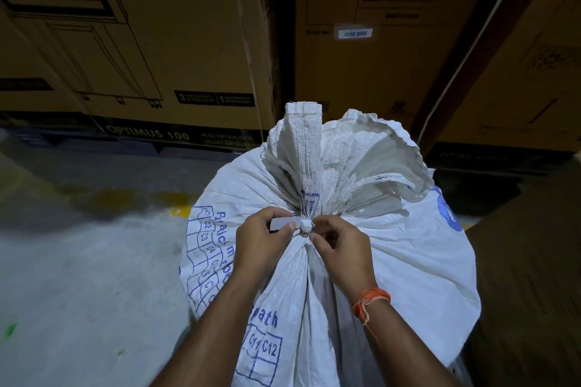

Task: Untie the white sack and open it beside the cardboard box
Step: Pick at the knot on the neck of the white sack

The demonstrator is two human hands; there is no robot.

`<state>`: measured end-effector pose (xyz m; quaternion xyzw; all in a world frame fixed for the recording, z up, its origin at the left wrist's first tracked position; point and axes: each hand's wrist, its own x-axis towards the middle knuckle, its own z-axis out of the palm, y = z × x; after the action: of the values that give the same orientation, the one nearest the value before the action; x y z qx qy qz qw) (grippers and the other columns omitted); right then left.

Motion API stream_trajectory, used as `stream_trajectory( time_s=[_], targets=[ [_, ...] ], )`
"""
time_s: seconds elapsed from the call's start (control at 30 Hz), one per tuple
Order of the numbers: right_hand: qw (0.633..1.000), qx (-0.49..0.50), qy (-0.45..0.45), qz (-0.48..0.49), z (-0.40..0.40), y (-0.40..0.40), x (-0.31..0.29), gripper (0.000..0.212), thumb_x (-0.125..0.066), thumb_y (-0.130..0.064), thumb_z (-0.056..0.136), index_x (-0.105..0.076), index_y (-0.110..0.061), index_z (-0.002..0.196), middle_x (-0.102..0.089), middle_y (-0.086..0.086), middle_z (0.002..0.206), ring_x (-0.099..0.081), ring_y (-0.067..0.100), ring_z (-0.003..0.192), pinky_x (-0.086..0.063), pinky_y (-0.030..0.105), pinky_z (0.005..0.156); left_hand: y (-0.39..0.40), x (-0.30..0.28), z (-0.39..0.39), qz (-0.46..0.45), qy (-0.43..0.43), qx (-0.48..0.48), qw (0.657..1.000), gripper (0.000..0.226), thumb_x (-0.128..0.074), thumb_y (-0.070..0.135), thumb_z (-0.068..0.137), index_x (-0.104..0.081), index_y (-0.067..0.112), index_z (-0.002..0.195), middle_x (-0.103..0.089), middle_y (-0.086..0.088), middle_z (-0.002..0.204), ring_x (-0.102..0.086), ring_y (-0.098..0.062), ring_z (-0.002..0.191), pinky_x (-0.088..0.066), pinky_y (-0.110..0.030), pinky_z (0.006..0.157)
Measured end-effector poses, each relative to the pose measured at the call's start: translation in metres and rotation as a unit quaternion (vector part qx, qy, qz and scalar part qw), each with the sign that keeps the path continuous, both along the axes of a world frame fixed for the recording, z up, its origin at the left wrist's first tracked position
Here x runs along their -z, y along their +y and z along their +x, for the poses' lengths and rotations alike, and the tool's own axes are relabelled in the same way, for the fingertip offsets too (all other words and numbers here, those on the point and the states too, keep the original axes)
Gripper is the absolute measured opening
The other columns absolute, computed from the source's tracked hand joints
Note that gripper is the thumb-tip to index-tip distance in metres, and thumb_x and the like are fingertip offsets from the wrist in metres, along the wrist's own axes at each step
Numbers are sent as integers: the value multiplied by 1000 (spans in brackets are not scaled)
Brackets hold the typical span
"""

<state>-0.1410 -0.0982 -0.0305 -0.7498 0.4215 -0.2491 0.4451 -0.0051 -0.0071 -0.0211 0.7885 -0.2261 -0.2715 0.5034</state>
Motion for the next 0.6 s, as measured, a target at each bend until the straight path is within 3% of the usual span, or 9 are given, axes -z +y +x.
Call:
stream_trajectory(
  time_s=[0.07, 0.13, 0.23, 0.3, 0.6],
  targets=[
    [1000, -3, 12, -19, 3, 0, 3, 17, -80, -14, 80, -73, -23, 94, -73, -4, 81, -69, 14, 76, -57, 32, 74, -2, 0, -1, 2, -5, 0, 1000, 7, -81, 20, 87, -77, 26, 90, -79, 8, 86, -74, -14, 86, -60, -32, 76],
    [999, -7, 22, -34, 6, -1, 4, 17, -80, -16, 79, -71, -23, 91, -72, -3, 79, -68, 16, 74, -57, 36, 73, -4, 0, -4, 8, -16, 6, 1000, 8, -81, 22, 86, -76, 27, 91, -78, 11, 88, -72, -9, 87, -57, -26, 74],
    [1000, 5, 16, -24, 9, -3, 7, 18, -82, -17, 80, -73, -24, 95, -73, -6, 76, -69, 11, 73, -57, 30, 73, -6, -2, -9, 18, -28, 18, 999, 9, -80, 19, 87, -76, 26, 91, -77, 14, 89, -69, 1, 86, -48, -8, 66],
    [1000, 20, 0, 18, 9, -5, 7, 18, -84, -15, 80, -76, -22, 95, -75, -7, 75, -69, 5, 72, -57, 24, 73, -8, -1, -10, 21, -39, 20, 999, 9, -80, 18, 87, -76, 25, 91, -77, 15, 88, -68, 3, 85, -44, -3, 63],
    [993, 49, -39, 98, 5, -10, 2, 20, -86, -7, 76, -80, -20, 90, -77, -4, 76, -72, 7, 74, -58, 22, 75, -11, 1, -13, 31, -38, 8, 999, 8, -77, 21, 91, -81, 25, 96, -79, 13, 88, -72, -3, 86, -47, -12, 66]
  ],
)
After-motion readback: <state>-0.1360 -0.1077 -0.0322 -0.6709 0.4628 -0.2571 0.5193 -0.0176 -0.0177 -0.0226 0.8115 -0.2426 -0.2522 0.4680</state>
